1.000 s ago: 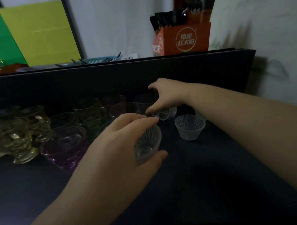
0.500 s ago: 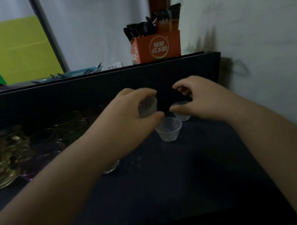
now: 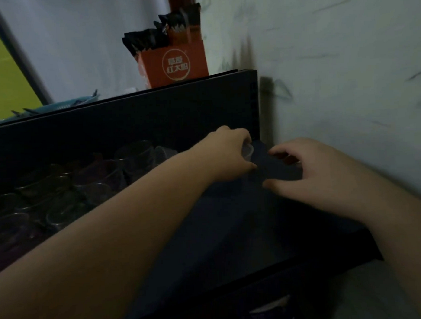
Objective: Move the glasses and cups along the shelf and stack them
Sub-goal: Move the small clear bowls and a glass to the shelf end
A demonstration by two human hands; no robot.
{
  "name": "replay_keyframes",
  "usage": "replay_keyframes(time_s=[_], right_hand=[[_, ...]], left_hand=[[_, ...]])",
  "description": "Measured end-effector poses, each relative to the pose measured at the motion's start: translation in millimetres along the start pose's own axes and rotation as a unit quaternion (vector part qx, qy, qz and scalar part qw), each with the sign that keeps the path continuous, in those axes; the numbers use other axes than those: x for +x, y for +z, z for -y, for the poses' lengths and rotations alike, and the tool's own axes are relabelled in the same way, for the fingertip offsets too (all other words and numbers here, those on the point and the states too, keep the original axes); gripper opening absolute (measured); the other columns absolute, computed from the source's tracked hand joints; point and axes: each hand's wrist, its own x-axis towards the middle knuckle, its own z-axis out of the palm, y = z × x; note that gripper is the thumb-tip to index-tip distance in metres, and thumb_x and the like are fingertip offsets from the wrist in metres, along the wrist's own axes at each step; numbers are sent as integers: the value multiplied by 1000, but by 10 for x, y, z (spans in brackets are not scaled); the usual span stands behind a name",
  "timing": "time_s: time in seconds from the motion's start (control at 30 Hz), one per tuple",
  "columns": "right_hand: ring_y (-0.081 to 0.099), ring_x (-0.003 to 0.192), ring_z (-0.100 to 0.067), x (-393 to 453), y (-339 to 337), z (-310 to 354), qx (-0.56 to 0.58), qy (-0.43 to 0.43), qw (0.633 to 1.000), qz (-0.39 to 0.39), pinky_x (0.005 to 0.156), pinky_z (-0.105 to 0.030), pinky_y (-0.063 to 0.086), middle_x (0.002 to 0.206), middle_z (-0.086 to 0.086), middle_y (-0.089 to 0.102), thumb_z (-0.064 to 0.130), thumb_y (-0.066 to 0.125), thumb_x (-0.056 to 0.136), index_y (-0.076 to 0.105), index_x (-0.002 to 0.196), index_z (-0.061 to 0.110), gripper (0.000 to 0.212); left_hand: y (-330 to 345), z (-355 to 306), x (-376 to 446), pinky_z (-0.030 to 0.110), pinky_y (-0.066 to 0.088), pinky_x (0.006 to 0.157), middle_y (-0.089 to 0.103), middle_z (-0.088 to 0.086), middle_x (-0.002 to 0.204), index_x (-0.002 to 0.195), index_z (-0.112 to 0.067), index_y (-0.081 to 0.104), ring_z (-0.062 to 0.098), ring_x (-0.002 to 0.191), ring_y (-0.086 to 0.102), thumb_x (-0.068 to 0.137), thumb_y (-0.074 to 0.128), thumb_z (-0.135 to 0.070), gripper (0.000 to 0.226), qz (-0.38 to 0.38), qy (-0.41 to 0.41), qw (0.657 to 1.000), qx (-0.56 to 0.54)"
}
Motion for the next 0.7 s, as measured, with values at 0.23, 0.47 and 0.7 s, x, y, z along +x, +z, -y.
replay_keyframes(time_s=[0.23,0.47,0.7], right_hand=[[54,112,-8,-112,2,-27,-39,25,999,21,94,-33,47,123,13,53,69,57,62,53,134,35,79],[52,110,-7,-118,32,53,-37,-7,999,-7,91,-31,45,117,17,50,65,60,65,54,133,34,74],[50,89,3,-80,113,418,5,-79,996,-40,77,-13,38,103,21,50,55,65,69,57,118,40,51]], left_hand=[[207,6,-9,41,48,92,43,3,131,135,-32,43,25,112,51,81,67,-53,63,22,-9,999,27],[110,47,-214,45,42,101,43,2,137,145,-31,34,25,126,40,75,65,-64,83,-39,-1,998,53],[-182,267,-993,33,33,104,40,-8,140,145,-37,32,17,131,35,79,60,-64,77,-137,-18,989,53]])
